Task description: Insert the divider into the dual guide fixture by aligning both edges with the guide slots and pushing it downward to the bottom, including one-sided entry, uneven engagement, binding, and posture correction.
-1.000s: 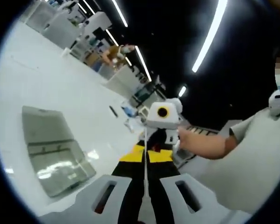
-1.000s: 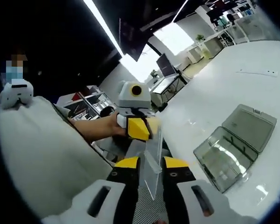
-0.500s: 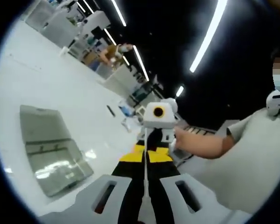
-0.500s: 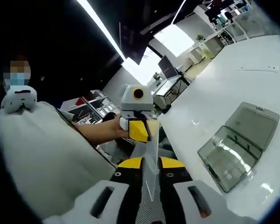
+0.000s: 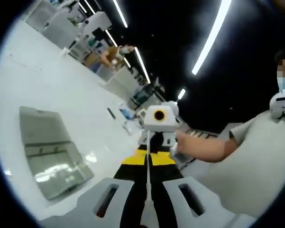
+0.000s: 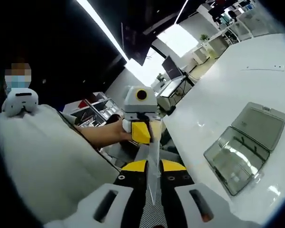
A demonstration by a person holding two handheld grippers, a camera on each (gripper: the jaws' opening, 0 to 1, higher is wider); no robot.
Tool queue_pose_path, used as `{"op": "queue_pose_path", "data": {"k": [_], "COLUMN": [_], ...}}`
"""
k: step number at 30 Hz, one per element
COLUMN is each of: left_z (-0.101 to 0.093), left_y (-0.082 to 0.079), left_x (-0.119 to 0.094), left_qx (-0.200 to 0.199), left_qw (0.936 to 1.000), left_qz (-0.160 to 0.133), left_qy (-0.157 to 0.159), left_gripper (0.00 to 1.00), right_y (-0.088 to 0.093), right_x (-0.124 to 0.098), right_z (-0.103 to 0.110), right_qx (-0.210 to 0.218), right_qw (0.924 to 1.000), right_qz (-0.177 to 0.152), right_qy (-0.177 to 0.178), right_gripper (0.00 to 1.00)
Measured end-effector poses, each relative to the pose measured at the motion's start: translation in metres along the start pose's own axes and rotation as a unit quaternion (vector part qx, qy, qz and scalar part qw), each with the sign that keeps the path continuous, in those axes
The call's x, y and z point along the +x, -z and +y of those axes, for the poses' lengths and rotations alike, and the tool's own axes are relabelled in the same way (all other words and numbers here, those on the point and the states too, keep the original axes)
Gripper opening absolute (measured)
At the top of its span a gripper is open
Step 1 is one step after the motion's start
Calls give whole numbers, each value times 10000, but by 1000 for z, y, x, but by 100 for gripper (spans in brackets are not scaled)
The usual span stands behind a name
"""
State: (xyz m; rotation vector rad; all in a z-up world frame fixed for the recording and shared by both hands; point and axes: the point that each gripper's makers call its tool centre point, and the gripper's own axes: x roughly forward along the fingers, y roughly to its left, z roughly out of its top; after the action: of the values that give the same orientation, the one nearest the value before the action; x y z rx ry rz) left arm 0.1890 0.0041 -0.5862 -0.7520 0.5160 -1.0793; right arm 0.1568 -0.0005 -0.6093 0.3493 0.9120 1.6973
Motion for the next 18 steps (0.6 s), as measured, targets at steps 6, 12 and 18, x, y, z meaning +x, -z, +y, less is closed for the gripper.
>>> {"op": "queue_pose_path", "data": {"k": [6,12,18], "left_z": [-2,-1,1], "left_y": [-1,-1,-2], "left_x": [0,-2,-4], "left_qx": [-43,-143,-264], "left_qw": [10000,9998,9993], "left_qz": [-40,-109,-194], "left_qy": [61,125,185], "left_gripper": [0,0,0], "right_y": [-1,-2,-3], "right_x": [-1,0,2], "right_z": [3,5,6], "right_qx": [74,160,216], "right_qw": [9999,9997,9996], "right_qz": [-91,-122,-141], "right_qy": [-86,-105,-66], "right_gripper": [2,0,0]}}
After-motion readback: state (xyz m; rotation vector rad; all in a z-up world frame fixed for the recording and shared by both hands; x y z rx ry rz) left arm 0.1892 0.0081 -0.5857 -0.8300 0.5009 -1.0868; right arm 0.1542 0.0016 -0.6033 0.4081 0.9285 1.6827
